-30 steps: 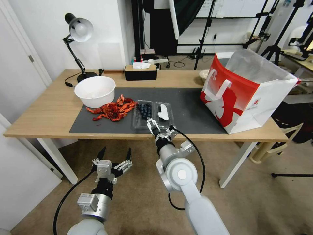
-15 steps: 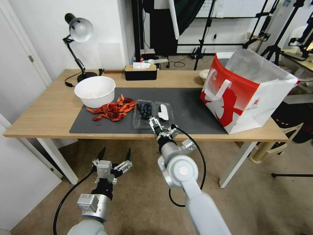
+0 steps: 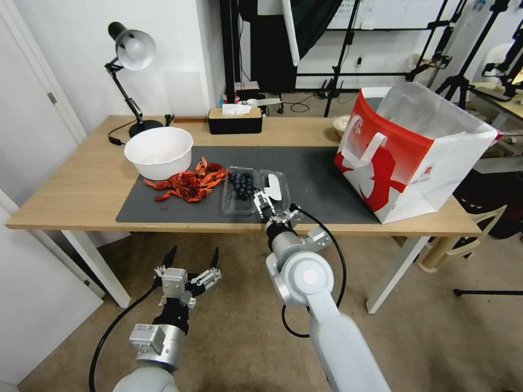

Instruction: Close the takeout container lid, then place the container into the takeout bag.

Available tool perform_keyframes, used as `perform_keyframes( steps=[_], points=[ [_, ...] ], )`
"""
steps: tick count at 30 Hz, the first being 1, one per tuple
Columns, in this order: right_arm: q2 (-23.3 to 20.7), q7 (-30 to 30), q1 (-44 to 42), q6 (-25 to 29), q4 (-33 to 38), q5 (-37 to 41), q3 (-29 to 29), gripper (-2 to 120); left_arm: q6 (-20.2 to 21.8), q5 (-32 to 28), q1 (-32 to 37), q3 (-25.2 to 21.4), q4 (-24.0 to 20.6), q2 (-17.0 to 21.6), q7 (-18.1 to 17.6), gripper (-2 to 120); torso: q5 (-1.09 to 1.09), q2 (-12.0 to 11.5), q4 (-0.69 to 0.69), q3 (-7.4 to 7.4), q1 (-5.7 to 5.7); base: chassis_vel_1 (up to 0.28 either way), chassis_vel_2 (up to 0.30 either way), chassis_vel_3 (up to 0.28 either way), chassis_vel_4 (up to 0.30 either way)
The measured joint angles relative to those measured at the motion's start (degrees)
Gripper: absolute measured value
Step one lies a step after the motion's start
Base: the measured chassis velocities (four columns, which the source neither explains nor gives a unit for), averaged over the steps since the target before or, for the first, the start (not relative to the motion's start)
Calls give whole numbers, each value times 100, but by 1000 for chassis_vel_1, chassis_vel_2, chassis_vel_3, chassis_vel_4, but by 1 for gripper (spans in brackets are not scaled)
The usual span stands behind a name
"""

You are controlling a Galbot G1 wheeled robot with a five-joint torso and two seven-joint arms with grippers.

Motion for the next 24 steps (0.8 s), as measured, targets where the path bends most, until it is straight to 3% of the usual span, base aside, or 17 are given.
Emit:
perform_keyframes(
  steps=[24],
  points=[
    [26,189,228,49,-216,59,104,100,-53,54,97,10,-102,-9,-15,100,0,0,0,0,0,0,0,0,0]
  ],
)
